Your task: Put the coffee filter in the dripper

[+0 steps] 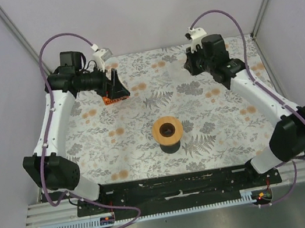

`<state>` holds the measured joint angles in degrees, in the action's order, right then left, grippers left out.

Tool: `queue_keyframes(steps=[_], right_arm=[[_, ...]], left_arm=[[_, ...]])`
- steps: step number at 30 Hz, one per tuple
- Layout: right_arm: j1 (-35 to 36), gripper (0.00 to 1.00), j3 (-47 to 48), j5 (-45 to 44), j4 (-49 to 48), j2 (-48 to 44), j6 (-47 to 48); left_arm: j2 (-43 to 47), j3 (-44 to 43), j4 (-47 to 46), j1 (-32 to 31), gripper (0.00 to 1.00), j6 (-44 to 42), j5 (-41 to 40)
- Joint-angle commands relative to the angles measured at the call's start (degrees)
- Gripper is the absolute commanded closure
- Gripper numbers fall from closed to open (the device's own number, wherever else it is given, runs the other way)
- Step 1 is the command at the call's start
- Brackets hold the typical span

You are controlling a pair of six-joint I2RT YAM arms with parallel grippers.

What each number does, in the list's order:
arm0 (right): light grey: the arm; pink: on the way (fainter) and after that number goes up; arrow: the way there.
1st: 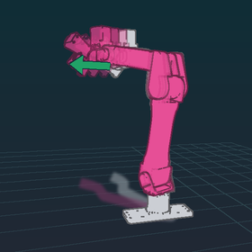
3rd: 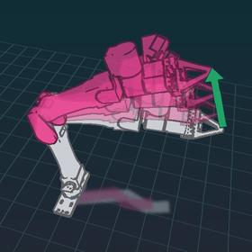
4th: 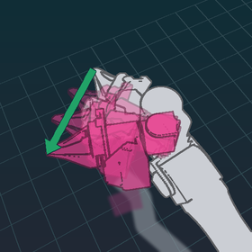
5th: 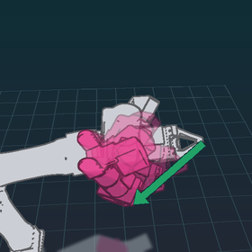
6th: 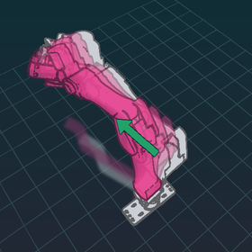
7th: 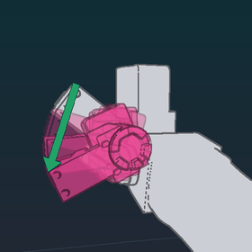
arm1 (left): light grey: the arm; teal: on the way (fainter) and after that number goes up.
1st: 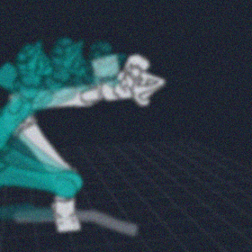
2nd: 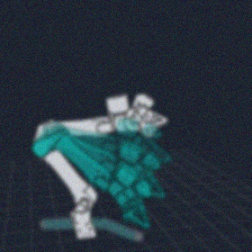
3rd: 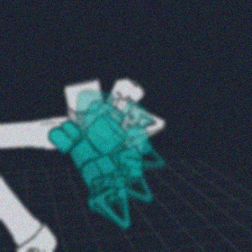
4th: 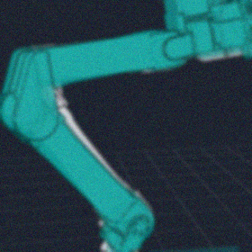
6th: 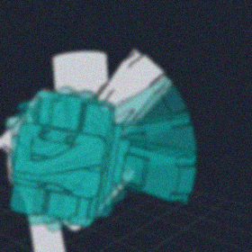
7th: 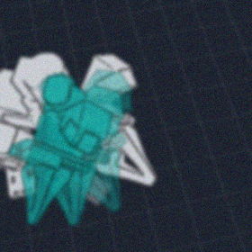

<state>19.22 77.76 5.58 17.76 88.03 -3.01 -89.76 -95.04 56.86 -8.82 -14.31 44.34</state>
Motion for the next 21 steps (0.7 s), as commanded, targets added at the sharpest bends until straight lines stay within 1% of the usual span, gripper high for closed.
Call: queue_keyframes(steps=[1,4,7,14,18,21], right_arm=[[2.2,1.0,2.7,3.3,-3.2,-9.4,2.4],[3.3,1.0,1.7,7.8,-4.2,-13.0,2.0],[4.8,1.0,1.3,10.2,-4.9,-15.6,1.4],[7.4,1.0,0.9,13.9,-7.5,-19.7,0.0],[8.1,1.0,0.3,16.1,-8.6,-20.9,-0.8],[8.5,1.0,0.1,18.1,-9.2,-21.3,-1.4]], left_arm=[[-1.1,-5.8,-3.4,-2.7,0.06,3.7,11.6],[-2.3,-5.9,-10.7,-3.8,0.03,10.5,15.7],[-3.6,-6.1,-17.9,-5.1,0.03,18.9,18.9],[-2.1,-1.9,-33.5,-9.7,0.03,31.7,20.3],[-2.4,-1.0,-36.3,-11.7,0.04,33.6,19.6],[-3.3,-1.2,-36.5,-13.0,0.08,34.2,19.2]])
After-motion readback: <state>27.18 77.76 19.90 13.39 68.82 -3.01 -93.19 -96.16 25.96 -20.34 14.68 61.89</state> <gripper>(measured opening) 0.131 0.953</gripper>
